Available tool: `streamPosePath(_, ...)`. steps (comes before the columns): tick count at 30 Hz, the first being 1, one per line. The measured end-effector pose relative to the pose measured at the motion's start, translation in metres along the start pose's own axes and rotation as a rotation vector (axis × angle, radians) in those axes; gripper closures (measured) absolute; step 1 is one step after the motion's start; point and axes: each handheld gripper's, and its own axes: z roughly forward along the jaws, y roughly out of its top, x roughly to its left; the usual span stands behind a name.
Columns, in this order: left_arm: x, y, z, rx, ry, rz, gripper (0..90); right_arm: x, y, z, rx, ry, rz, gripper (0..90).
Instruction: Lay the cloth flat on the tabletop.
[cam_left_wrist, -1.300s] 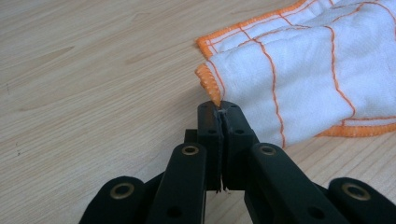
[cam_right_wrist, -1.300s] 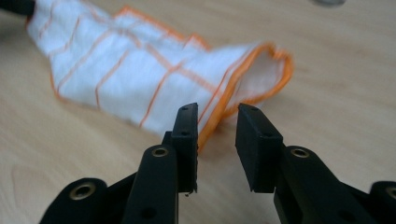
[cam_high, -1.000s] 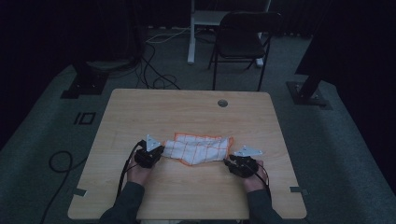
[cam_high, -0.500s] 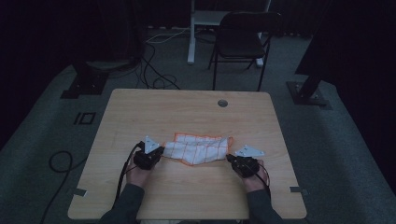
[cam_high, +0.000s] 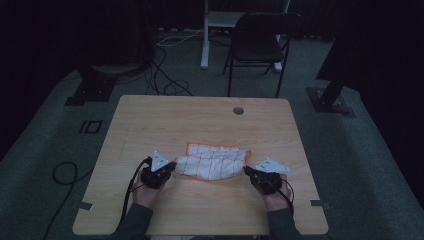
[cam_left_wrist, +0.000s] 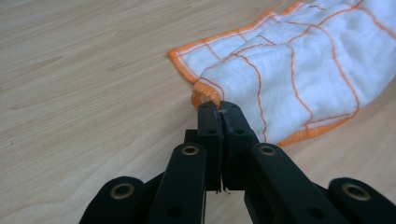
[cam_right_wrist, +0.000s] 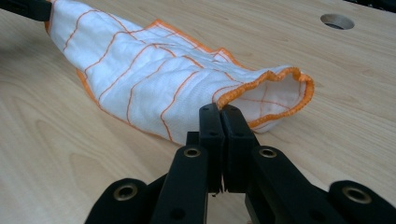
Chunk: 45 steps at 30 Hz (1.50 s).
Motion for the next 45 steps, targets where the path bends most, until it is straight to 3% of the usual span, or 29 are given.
streamPosePath(4, -0.005, -0.005, 0.0, 0.019, -0.007, 0.015, 88.8, 0.001, -0.008, -0.001, 0.033, 0.001, 0.007, 88.4)
streamPosePath(7, -0.001, -0.008, 0.009, 0.036, 0.002, 0.002, 88.8, -0.003, -0.014, 0.008, 0.065, -0.011, 0.031, 88.5)
streamPosePath(12, 0.002, -0.011, 0.024, 0.066, 0.037, 0.019, 88.4, -0.013, -0.02, 0.026, 0.111, -0.046, 0.06, 88.4)
streamPosePath(18, 0.005, -0.016, 0.039, 0.106, 0.067, 0.031, 87.7, -0.015, -0.023, 0.042, 0.166, -0.086, 0.031, 88.4)
streamPosePath(23, 0.006, -0.016, 0.039, 0.105, 0.071, 0.028, 84.8, -0.015, -0.025, 0.047, 0.2, -0.101, 0.015, 88.1)
streamPosePath(26, 0.008, -0.015, 0.037, 0.104, 0.074, 0.021, 78.7, -0.016, -0.025, 0.047, 0.199, -0.103, 0.027, 84.1)
streamPosePath(29, 0.007, -0.012, 0.03, 0.069, 0.063, 0.015, 75.5, -0.016, -0.023, 0.041, 0.165, -0.104, 0.045, 80.4)
streamPosePath(36, 0.003, -0.006, 0.021, 0.02, 0.051, 0.021, 75.6, -0.008, -0.015, 0.031, 0.094, -0.111, 0.033, 78.9)
streamPosePath(37, -0.001, -0.002, 0.018, -0.005, 0.046, 0.033, 75.6, -0.008, -0.015, 0.031, 0.094, -0.111, 0.033, 78.1)
streamPosePath(38, -0.003, -0.001, 0.018, -0.012, 0.04, 0.037, 76.3, -0.004, -0.011, 0.029, 0.065, -0.106, 0.027, 78.1)
streamPosePath(45, -0.014, 0.002, 0.034, 0.03, -0.011, 0.088, 82.3, 0.001, -0.01, 0.04, 0.076, -0.067, 0.018, 80.7)
